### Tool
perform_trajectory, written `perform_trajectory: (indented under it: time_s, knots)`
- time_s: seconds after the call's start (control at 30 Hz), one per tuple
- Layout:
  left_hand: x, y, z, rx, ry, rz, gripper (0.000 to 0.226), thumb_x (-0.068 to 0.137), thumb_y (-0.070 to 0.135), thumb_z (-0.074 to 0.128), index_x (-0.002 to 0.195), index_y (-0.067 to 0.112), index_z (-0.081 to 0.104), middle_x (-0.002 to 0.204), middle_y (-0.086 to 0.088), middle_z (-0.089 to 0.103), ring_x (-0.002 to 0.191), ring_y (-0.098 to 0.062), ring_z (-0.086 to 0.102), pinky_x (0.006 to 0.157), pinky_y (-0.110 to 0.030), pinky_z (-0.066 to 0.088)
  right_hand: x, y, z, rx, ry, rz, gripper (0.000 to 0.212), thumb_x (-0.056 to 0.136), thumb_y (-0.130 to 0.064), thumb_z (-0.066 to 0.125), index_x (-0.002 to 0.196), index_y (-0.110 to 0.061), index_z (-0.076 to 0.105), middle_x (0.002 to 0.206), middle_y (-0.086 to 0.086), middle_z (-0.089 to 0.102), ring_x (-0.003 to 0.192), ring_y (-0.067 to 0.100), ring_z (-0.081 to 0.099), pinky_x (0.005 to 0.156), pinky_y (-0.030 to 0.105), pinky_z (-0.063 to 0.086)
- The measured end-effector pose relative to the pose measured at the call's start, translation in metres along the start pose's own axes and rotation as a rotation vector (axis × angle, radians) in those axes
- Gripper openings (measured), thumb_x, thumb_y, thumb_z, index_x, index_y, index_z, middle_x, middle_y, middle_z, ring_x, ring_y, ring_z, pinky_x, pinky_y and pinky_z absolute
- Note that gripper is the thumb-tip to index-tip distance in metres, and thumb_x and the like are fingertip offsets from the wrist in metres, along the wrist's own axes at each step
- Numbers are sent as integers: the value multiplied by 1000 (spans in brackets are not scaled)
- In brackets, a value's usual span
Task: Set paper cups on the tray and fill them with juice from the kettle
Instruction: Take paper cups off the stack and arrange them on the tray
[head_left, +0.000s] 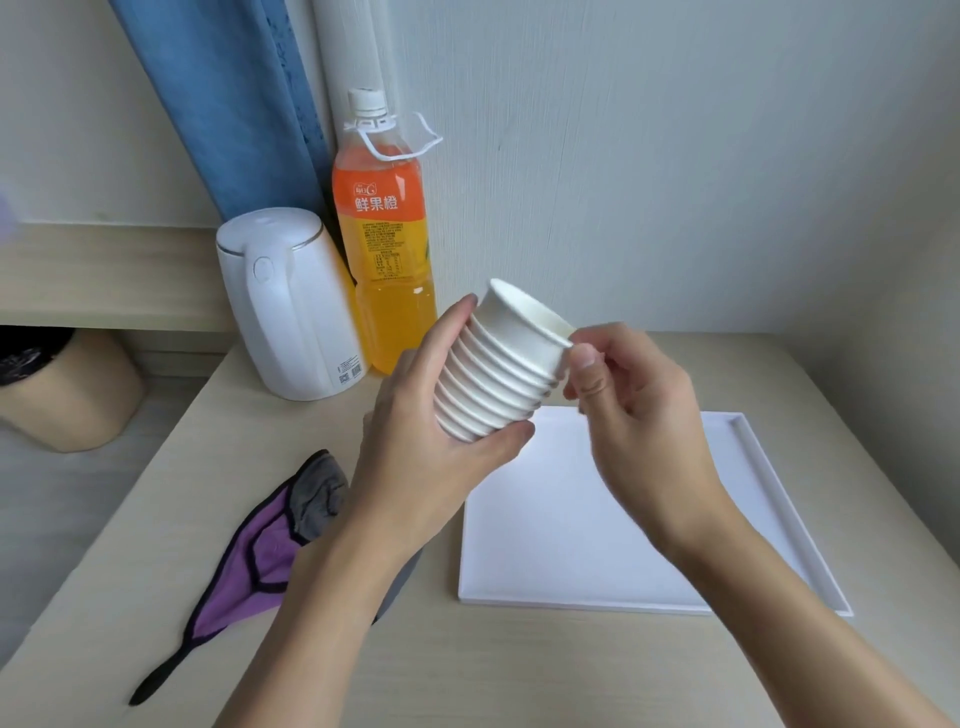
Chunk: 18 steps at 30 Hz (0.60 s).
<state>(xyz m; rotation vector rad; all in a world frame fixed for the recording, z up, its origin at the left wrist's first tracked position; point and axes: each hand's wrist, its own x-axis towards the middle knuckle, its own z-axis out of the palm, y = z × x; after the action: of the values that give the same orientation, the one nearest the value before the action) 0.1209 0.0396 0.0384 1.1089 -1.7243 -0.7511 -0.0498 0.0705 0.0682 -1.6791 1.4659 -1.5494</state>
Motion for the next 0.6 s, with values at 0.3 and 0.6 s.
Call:
perform_trajectory:
  time_s: [0.3,0.6]
  knots:
    - [0,-8,-2,-7,-61,-15,98,65,45,85,151,55,38,139,9,59,132,-22,57,103,-53,53,6,-4,-3,237,45,66,23,87,-33,73,92,-21,54,104,17,66,96,19,67,77,28,52]
    - [2,-5,-9,-156,74,-27,101,69,32,87,157,35,38,149,22,52,134,4,51,106,-16,47,1,15,-19,-171,234,75,22,89,-24,70,92,-32,50,106,-13,40,100,0,53,86,19,50]
